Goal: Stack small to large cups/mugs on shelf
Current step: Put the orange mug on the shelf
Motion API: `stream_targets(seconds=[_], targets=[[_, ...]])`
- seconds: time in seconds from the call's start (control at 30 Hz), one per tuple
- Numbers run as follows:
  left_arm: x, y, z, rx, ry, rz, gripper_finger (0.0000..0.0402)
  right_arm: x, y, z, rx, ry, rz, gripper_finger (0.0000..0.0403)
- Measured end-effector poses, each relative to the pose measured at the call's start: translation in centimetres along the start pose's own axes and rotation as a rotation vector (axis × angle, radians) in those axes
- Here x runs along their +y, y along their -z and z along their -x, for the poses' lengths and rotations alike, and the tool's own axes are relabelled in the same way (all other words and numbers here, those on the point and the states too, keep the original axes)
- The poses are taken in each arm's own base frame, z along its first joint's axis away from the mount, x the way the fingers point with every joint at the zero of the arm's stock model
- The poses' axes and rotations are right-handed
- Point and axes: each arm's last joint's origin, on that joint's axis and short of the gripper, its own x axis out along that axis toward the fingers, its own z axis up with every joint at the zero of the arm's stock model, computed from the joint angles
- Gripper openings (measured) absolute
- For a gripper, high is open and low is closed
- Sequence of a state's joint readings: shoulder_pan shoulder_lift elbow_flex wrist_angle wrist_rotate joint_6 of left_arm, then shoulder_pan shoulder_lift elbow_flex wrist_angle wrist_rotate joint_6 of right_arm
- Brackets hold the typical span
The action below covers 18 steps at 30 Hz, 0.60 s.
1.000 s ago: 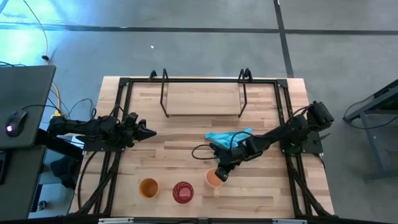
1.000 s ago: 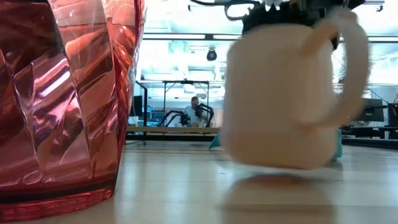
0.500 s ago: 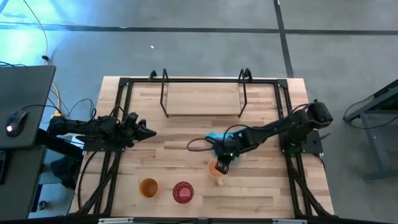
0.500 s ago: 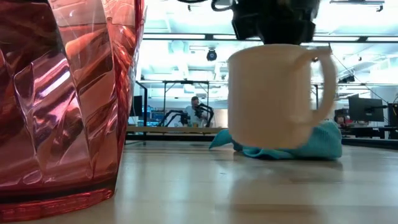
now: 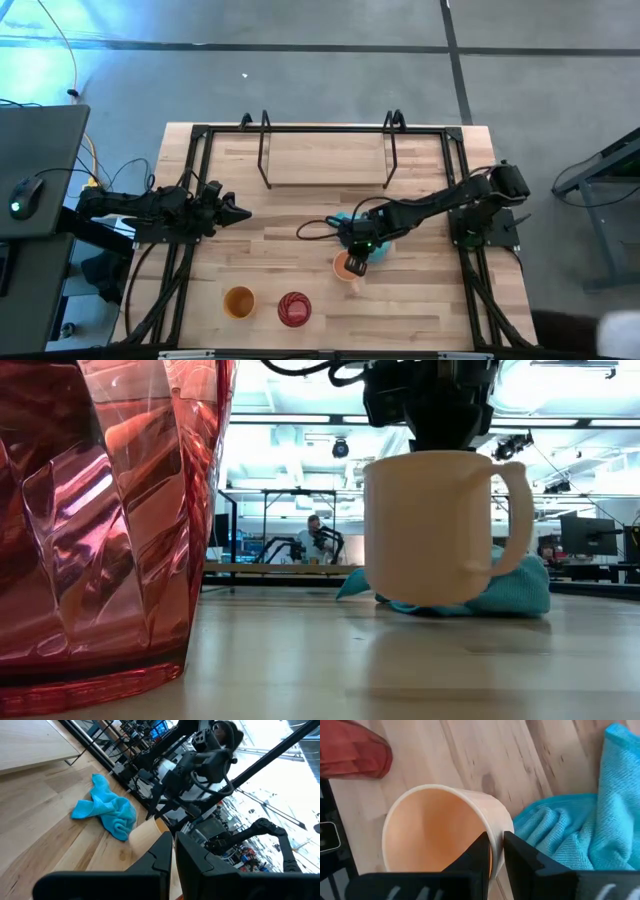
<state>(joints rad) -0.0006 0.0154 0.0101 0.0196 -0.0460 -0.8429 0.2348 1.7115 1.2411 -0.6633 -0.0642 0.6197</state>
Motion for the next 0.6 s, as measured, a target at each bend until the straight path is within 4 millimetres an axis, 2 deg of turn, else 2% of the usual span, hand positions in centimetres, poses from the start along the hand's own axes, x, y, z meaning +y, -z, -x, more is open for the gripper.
stream_targets(seconds=[0.6], targets=[[0.02, 0.01, -0.01, -0.001, -0.004, 0.0, 0.0012, 0.33, -0.18, -0.44, 0.009, -0.062, 0.064, 0.0042]])
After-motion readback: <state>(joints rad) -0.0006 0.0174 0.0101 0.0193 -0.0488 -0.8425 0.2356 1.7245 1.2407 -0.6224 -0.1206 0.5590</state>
